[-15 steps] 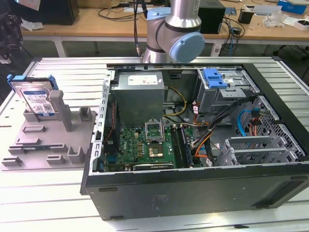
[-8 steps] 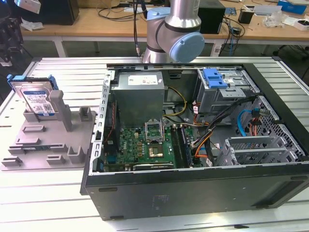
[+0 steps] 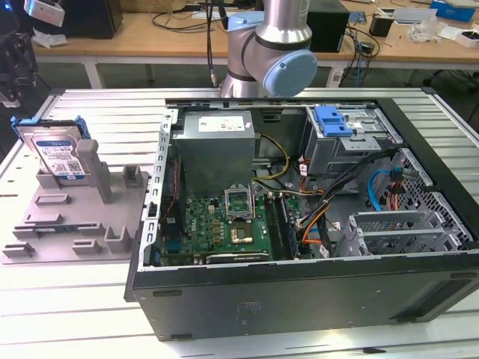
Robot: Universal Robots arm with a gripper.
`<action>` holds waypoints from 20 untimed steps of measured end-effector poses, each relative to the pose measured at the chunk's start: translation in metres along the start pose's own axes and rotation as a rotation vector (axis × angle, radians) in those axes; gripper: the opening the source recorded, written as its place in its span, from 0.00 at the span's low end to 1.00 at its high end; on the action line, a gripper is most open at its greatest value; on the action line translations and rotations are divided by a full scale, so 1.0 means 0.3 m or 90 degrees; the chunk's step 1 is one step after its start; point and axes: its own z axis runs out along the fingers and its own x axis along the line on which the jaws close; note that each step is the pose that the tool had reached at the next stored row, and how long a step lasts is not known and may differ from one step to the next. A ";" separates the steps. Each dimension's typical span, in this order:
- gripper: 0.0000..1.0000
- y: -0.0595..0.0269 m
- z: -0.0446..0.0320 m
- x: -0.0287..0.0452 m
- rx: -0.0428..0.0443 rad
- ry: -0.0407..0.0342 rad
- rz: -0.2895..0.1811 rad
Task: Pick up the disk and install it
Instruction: 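Pick up the disk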
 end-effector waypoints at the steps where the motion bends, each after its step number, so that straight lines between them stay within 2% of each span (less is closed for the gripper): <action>1: 0.50 0.000 0.003 0.000 0.0001 0.0000 0.000; 8: 0.50 -0.001 0.027 0.000 0.0007 -0.0015 0.000; 13: 0.50 0.000 0.056 -0.001 0.0013 -0.0030 0.000; 20: 0.50 0.006 0.074 -0.001 0.0014 -0.0041 0.000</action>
